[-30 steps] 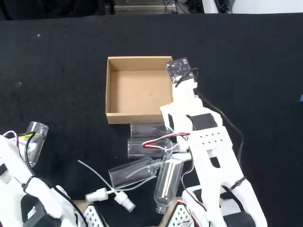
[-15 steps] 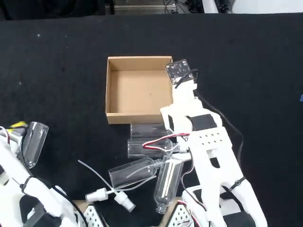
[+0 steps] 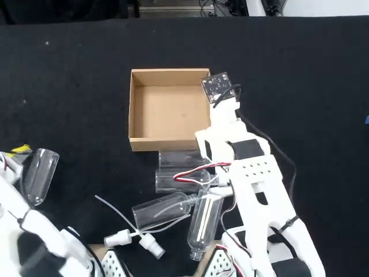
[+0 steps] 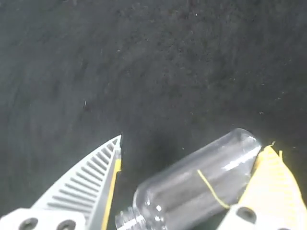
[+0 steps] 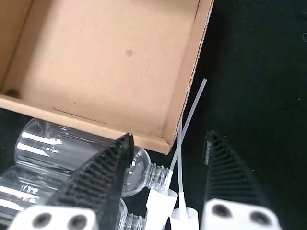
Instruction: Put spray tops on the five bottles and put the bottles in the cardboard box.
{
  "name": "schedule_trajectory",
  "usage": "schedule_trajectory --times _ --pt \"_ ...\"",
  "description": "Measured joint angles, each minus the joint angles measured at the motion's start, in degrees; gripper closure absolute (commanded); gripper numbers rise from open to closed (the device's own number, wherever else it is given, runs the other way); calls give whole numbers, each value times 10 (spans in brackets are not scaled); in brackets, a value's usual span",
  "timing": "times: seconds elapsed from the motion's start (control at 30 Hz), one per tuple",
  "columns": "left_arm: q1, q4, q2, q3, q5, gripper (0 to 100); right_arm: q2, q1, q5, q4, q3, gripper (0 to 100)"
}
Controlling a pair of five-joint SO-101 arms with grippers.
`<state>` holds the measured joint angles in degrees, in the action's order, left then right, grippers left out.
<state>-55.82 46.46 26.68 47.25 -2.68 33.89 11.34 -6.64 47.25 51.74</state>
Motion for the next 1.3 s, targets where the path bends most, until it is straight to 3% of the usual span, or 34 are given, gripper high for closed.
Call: schedule_trajectory --times 0.1,0.3,0.7,0.93,1.07,1.3 --pt "0 4 -91 -57 -22 602 0 0 0 0 0 779" --pt "7 98 -186 -149 -74 603 0 0 0 0 0 779" --pt "122 204 -164 -195 -160 603 0 0 0 0 9 779" --pt "122 373 -74 -275 -156 604 0 0 0 0 9 779" --pt "106 409 -62 -246 -56 604 0 0 0 0 9 779" --pt "80 404 -60 -194 280 603 0 0 0 -3 12 779"
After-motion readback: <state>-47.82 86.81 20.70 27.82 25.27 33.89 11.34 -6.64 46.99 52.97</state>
